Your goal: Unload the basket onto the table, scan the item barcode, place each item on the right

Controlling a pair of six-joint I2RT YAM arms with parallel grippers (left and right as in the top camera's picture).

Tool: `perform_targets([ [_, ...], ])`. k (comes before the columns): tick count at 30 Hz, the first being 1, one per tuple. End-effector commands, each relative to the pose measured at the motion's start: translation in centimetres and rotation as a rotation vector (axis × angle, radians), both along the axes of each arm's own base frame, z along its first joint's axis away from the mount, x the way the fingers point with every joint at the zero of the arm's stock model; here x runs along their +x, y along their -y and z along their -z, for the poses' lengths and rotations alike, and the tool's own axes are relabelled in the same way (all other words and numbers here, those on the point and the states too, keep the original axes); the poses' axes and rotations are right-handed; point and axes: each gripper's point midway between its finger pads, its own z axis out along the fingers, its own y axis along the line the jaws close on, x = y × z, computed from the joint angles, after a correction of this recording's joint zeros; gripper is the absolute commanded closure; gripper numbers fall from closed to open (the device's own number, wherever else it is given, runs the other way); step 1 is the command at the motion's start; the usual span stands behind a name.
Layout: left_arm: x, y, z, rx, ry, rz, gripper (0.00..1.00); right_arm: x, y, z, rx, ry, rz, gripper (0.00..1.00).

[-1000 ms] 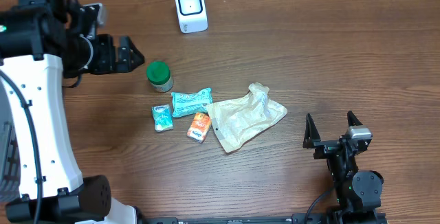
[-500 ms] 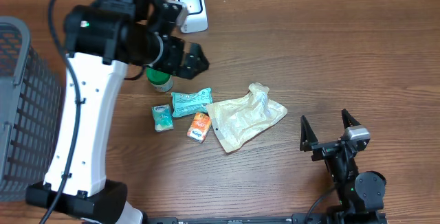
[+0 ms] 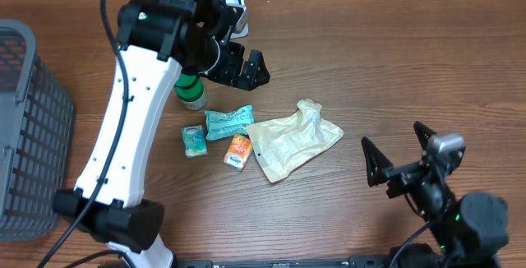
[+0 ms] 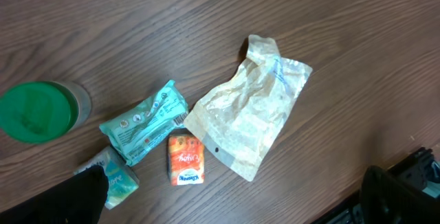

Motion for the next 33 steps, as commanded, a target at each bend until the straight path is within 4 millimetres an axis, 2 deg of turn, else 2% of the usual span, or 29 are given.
perform_targets([
  [1,0.2,1.1,1.8,0.001,-0.062,0.001,0.00,0.8,-0.5,-1.8,0.013,-0.081,-0.019,0.00],
  [8,0.6,1.5,3.1,0.012,-0.091,0.007,0.00,3.0,-2.6,-2.4,0.039,-0.287,-0.124,0.00],
  [12,0.8,1.6,3.7,0.017,-0.102,0.011,0.00,4.1,-3.8,-2.0,0.060,-0.363,-0.188,0.00],
  [17,1.0,1.7,4.6,0.024,-0.125,0.011,0.00,3.8,-6.1,-0.7,0.117,-0.452,-0.329,0.00],
  [22,0.8,2.7,4.9,-0.021,-0.153,0.044,0.00,3.7,-6.7,0.4,0.161,-0.530,-0.357,0.00],
  [24,0.7,2.9,4.8,-0.031,-0.149,0.065,0.00,3.5,-6.7,0.7,0.162,-0.546,-0.354,0.00],
  [26,0.7,3.1,4.8,-0.031,-0.143,0.073,0.00,3.6,-5.7,1.6,0.186,-0.606,-0.271,0.16],
  [28,0.7,3.2,4.8,-0.032,-0.142,0.077,0.00,3.8,-3.9,3.1,0.222,-0.685,-0.133,0.23],
  [33,0.9,3.6,5.0,-0.034,-0.134,0.083,0.00,3.6,-0.6,5.3,0.289,-0.806,-0.002,0.24],
])
